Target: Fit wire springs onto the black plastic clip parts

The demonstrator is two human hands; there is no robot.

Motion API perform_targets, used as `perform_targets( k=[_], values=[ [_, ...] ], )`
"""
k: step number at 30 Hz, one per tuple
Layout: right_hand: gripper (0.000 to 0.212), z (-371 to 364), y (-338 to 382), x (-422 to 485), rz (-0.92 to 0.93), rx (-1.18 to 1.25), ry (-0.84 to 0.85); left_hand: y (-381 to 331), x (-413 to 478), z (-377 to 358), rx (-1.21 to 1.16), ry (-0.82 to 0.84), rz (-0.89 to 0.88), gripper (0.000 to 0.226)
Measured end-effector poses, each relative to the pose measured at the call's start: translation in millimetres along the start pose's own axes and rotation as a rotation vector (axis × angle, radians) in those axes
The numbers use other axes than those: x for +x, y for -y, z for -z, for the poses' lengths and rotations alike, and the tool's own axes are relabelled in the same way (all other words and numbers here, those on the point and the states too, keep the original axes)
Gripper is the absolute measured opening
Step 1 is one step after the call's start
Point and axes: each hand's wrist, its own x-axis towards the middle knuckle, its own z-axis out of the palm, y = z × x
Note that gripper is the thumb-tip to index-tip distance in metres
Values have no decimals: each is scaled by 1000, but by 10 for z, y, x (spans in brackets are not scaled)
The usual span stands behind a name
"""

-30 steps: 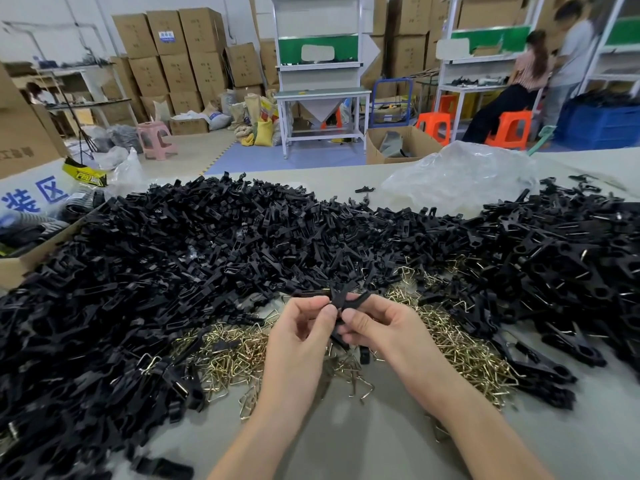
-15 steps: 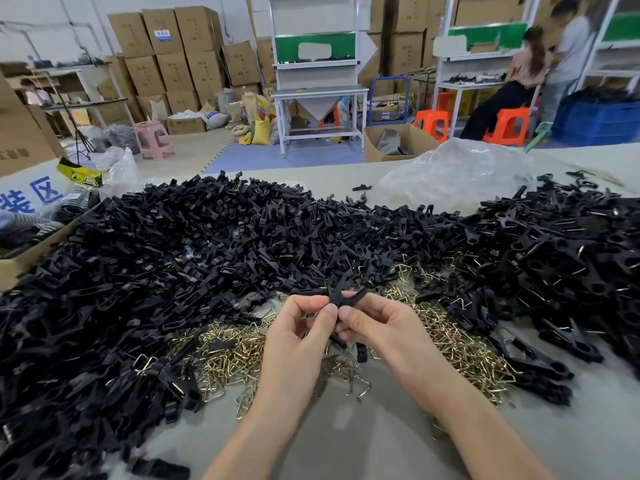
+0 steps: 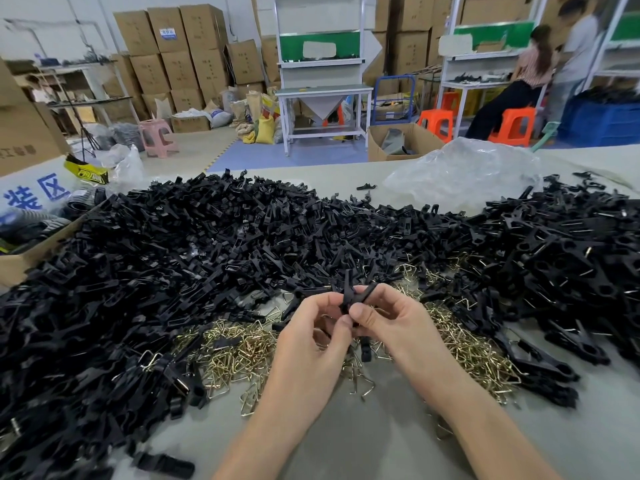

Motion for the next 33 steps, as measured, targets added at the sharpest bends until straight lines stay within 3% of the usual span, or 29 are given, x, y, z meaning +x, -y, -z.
perform_targets(
  k=[6, 10, 12, 14, 16, 21, 28, 30, 33],
  values=[
    [32, 30, -26, 22, 0, 16, 4, 6, -15, 69, 162, 27, -105, 33],
    [30, 17, -47, 7, -5, -153, -8, 50, 33, 261, 774, -147, -226, 26],
    [23, 22, -84, 5, 14, -351, -25, 105, 74, 429, 999, -234, -82, 26],
    [26, 14, -125, 4, 39, -473, -41, 153, 73, 547, 1135, -149, 140, 33],
    [30, 7, -135, 9, 67, -501, -35, 206, 64, 567, 1220, -34, 232, 38],
    [39, 6, -139, -5, 131, -591, -78, 222, 83, 546, 1175, -39, 197, 34],
    [43, 15, -144, -9, 206, -703, -102, 153, 94, 522, 790, -255, 63, 26],
    [41, 23, -143, -11, 214, -714, -99, 129, 90, 505, 642, -281, 96, 27],
    [38, 26, -139, -7, 220, -728, -99, 109, 75, 473, 605, -258, 91, 29]
  ],
)
